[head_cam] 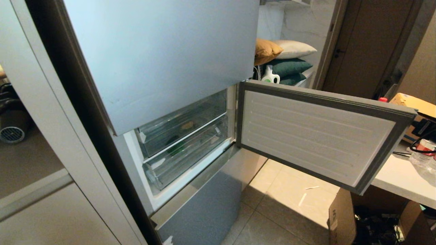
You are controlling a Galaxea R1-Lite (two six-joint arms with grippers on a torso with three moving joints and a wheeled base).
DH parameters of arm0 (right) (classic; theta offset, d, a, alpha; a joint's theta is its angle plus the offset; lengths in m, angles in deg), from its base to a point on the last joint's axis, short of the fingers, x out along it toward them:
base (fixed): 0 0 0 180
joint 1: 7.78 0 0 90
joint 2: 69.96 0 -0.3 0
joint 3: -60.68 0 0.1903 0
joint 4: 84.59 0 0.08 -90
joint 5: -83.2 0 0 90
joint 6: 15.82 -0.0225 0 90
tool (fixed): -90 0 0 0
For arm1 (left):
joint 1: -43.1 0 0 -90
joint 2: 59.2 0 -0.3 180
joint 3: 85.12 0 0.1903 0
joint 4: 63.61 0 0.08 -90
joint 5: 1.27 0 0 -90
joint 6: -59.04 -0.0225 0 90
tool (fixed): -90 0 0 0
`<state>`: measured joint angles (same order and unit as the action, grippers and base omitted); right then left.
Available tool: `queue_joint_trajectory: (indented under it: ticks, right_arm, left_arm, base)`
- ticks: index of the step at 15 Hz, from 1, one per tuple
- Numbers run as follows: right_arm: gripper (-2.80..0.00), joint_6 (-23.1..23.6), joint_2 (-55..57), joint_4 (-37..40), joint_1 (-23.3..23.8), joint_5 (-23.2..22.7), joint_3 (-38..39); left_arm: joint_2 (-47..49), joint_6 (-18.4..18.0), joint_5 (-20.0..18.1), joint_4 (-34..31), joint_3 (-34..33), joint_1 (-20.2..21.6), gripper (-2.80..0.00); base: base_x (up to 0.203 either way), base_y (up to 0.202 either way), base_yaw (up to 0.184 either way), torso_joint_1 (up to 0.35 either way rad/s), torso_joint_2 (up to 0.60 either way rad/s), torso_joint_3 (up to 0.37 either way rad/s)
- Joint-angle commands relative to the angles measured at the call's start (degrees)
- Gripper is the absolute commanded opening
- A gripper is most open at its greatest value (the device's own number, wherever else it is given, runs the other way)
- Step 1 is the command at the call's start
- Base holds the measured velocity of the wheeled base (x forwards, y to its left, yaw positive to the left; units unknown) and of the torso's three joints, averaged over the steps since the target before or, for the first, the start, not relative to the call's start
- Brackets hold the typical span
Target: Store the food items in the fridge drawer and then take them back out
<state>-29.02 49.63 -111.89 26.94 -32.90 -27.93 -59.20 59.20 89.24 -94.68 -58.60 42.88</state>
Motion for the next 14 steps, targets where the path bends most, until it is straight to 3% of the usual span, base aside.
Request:
queue_joint_trajectory:
  ticks: [1,8,11,14]
  right_arm:
    - [-2.8,-0.07,-0.3,-0.23,0.0,-0.23,-0.05]
    - [-2.8,0.01,-2.69,-0.3,-0.07,-1.31,3.68]
    - [-2.8,-0.01,-9.34,-0.16,-0.09,-2.13,12.17]
    - [-2.8,-0.06,-18.03,-0.21,-0.68,-6.88,22.77]
  left_arm:
    - [0.0,0.02,0.02,-0.03,0.01,-0.04,-2.8]
    - [0.0,0.02,0.02,-0.03,0.01,-0.04,-2.8]
    - [0.0,0.02,0.02,-0.03,0.01,0.04,-2.8]
    - [0.0,0.02,0.02,-0.03,0.01,-0.02,-2.8]
  base:
    - [0.0,0.0,0.0,0.0,0.0,0.0]
    - [0.0,0.0,0.0,0.0,0.0,0.0]
    - [0.0,0.0,0.0,0.0,0.0,0.0]
    - [0.0,0.0,0.0,0.0,0.0,0.0]
